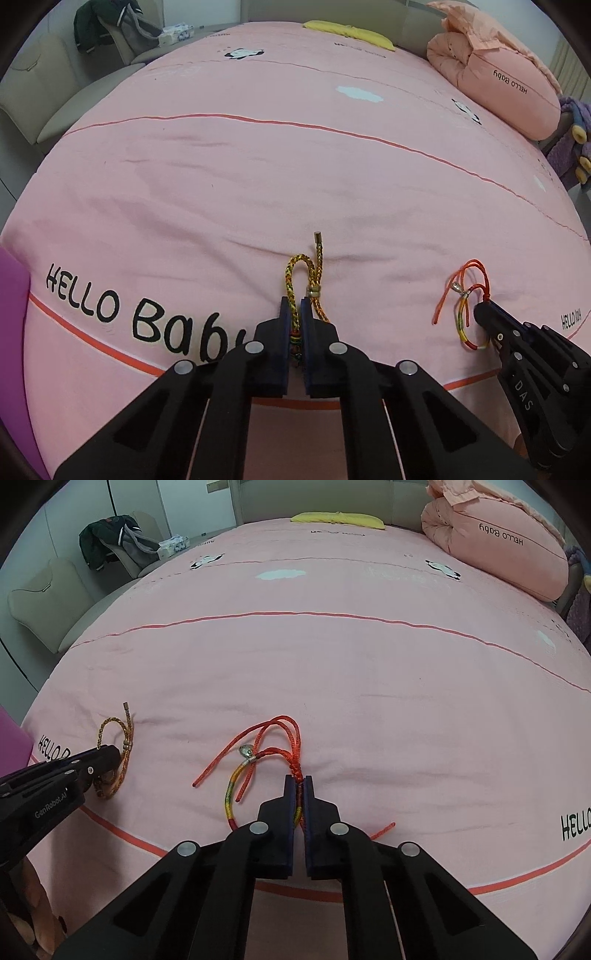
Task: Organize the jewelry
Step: 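Lift both braided bracelets and carry them over the purple tub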
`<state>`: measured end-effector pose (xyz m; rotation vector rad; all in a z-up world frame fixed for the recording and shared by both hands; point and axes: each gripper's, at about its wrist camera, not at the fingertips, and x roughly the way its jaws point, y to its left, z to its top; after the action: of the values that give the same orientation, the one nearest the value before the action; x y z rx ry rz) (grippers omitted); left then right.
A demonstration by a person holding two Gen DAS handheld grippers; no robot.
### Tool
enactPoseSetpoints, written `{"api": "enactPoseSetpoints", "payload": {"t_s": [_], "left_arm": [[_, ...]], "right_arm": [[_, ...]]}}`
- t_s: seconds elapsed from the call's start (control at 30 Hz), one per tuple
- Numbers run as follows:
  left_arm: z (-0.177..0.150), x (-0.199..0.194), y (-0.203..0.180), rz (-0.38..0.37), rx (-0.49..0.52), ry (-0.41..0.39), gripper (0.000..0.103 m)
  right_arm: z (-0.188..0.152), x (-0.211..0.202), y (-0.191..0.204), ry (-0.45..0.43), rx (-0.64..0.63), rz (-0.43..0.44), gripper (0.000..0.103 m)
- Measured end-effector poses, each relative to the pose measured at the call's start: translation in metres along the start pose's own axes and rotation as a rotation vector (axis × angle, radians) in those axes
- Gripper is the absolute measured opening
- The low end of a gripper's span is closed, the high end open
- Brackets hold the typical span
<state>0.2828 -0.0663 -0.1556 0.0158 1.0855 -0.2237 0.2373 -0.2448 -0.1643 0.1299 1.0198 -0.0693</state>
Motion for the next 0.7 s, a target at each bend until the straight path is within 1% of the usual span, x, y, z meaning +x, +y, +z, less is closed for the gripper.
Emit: {"api": "enactPoseSetpoints", "payload": {"t_s": [0.17, 0.33, 0.7], "left_arm": [[-0.016, -0.016, -0.009, 0.003, 0.031, 0.008, 0.006], [-0.038, -0.036, -0.011, -0.013, 0.041, 0.024, 0.006], [-0.103, -0.104, -0.007, -0.054, 0.054, 0.05, 0.006]], "right_arm": [[-0.013, -0.017, -0.001, 0.001, 0.009, 0.001, 0.004], [-0.035, -0.045, 0.0, -0.001, 0.026, 0.01, 0.004], [-0.092, -0.112, 0.004, 0.009, 0.084, 0.029, 0.004]]}}
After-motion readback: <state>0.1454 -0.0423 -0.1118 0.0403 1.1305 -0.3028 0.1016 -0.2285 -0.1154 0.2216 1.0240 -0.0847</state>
